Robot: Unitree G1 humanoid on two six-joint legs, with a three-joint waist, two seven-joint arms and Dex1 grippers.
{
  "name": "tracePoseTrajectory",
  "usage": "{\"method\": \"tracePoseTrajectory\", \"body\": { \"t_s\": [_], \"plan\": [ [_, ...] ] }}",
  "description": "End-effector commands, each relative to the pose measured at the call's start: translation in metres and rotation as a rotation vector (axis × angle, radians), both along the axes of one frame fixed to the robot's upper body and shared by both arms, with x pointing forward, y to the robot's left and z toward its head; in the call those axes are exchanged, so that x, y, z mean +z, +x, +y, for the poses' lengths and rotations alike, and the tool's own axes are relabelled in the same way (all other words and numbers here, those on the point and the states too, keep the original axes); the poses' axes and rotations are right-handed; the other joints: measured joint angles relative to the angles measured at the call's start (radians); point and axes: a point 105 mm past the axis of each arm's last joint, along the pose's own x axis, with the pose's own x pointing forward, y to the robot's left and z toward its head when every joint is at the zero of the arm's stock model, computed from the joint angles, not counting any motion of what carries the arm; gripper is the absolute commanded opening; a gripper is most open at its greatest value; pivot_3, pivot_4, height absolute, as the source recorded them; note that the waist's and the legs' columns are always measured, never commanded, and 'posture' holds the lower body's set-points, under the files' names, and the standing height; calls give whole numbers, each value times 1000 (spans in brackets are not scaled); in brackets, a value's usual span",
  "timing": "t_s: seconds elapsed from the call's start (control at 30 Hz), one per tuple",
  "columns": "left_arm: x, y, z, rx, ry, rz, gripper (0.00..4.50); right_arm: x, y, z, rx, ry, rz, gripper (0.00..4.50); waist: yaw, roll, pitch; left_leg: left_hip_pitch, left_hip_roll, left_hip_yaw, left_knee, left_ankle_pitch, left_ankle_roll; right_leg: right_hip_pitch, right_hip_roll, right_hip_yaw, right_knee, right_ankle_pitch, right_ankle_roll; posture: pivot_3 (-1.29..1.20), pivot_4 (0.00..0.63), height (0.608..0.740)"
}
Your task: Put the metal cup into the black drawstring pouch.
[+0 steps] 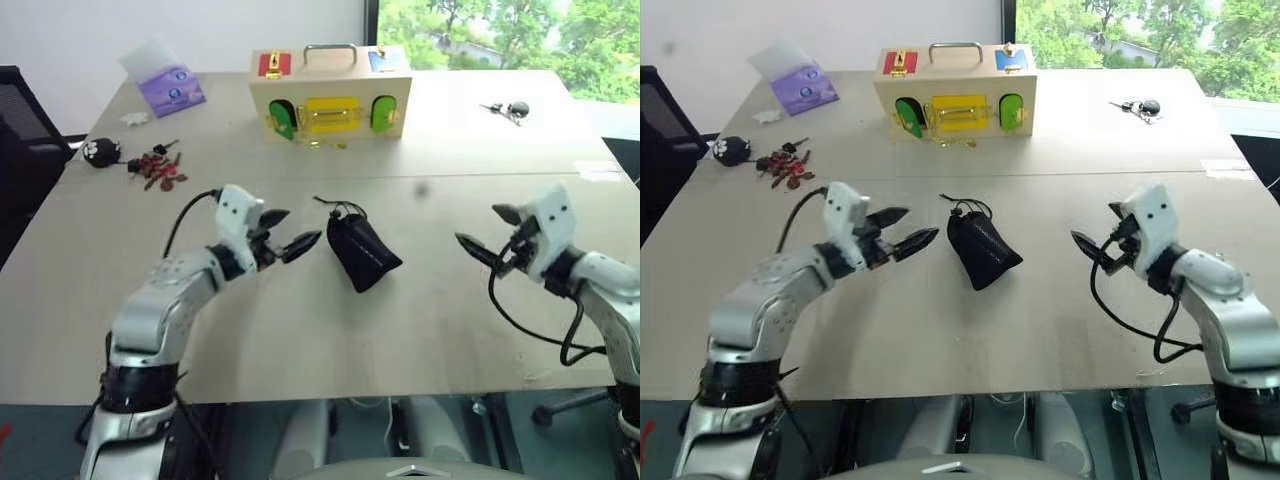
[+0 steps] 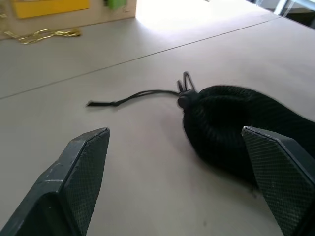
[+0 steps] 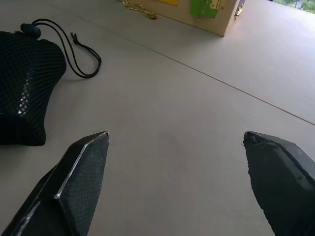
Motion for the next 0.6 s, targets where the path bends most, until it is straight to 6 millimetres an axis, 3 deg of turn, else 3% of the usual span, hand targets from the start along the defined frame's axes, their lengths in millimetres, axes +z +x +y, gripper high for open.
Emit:
{"method": "tracePoseTrajectory", "body": {
  "t_s": [0.03, 0.1, 0.23, 0.33, 0.4, 0.6],
  "plan": [
    [19, -18, 5, 9, -43, -120, 4500, 14, -18, 7, 43, 1, -95, 4354, 1, 0, 0, 0, 0, 0, 0, 0, 0, 1, 0, 0, 0, 0, 0, 0, 150, 740],
    [20, -38, 10, -30, -148, -70, 4500, 9, -26, 3, 40, -10, -87, 4354, 0, 0, 0, 2, 1, -1, 2, 0, 0, 3, 0, 0, 0, 0, 0, 0, 150, 740],
    [4, -63, 34, 54, -36, -26, 4500, -4, -45, -10, 28, -56, -52, 4354, 1, 0, 0, 4, 1, -2, 3, 0, 0, 5, -1, 0, 1, 0, 0, 0, 150, 740],
    [-1, -80, 41, 47, -15, 1, 4500, -9, -56, -17, 12, -66, -40, 4354, 1, 0, 0, 6, 1, -1, 2, 0, 0, 8, 0, 0, 1, 0, 0, 0, 150, 740],
    [-7, -90, 51, 70, -6, 38, 4500, -13, -63, -18, 6, -57, -30, 4354, 1, 0, 1, 16, 1, -1, 1, -1, 1, 18, 0, 0, -1, -1, -1, 0, 150, 740],
    [-7, -94, 59, 110, 8, 30, 4500, -20, -69, -17, -1, -39, -14, 4354, 2, 0, 1, 20, 2, 0, 1, -1, 1, 21, 0, 3, -2, -1, -1, 0, 150, 740]
  ]
}}
